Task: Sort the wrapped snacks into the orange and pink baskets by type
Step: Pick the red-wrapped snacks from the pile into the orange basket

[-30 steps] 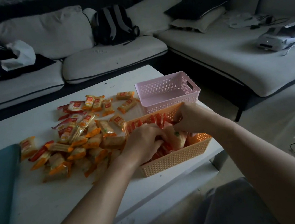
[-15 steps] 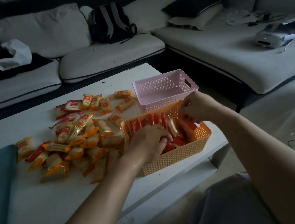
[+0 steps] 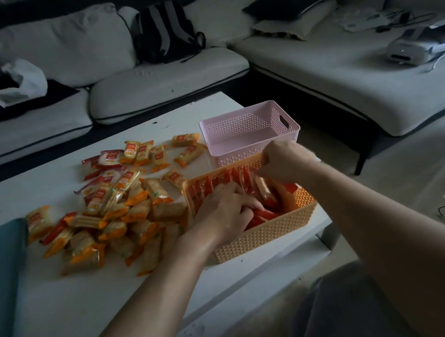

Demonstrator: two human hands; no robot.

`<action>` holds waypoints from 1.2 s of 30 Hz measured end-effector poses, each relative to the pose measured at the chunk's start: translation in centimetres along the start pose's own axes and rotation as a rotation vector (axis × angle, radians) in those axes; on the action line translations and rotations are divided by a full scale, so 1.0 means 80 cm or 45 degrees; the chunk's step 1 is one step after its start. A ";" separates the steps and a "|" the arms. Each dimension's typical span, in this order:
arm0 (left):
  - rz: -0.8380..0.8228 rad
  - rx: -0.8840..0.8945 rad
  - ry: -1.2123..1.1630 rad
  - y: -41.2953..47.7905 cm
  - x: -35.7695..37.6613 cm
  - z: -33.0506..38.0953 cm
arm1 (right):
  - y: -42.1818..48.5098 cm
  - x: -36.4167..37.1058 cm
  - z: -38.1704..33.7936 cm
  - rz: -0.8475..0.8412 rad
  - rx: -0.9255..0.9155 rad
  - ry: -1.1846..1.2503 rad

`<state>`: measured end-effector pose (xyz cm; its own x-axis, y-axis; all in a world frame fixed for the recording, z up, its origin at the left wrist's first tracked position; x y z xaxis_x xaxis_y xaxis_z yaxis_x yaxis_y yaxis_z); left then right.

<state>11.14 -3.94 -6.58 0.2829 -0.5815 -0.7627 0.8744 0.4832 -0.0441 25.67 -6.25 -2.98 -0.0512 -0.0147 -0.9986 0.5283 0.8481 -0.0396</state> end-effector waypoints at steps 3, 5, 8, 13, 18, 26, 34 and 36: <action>0.028 -0.011 -0.010 0.002 -0.003 0.001 | -0.002 -0.016 0.006 0.035 -0.044 0.129; 0.040 -0.005 -0.035 0.005 -0.002 0.002 | -0.008 -0.005 -0.004 -0.020 -0.063 0.097; 0.044 -0.008 -0.071 0.010 0.002 0.000 | -0.009 0.026 -0.026 -0.114 -0.071 -0.226; -0.004 -0.012 -0.101 0.004 0.001 -0.004 | -0.003 0.036 -0.023 -0.223 -0.015 -0.244; -0.001 0.026 -0.150 0.005 -0.002 -0.004 | -0.008 -0.003 0.031 -0.189 0.128 0.336; 0.458 -0.022 -0.869 0.019 -0.041 -0.002 | -0.032 0.007 0.042 -0.364 0.148 1.109; 0.305 0.164 -1.117 0.024 -0.040 0.025 | -0.032 0.008 0.020 -0.386 0.055 0.954; 0.348 0.180 -1.011 0.023 -0.040 0.026 | -0.030 0.004 0.013 -0.360 0.031 0.813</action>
<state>12.69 -2.57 -2.90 0.6378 -0.7683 -0.0536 0.7610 0.6179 0.1974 25.22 -8.84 -3.23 -0.6735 0.0874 -0.7340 0.4401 0.8453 -0.3031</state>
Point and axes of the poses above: each hand's wrist, its own y-axis towards the middle knuckle, its own x-axis out of the palm, z = x × y, the point moved 10 cm from there along y, towards the middle knuckle, and after that the axes turned 14 degrees about -y, right-handed, at the moved point
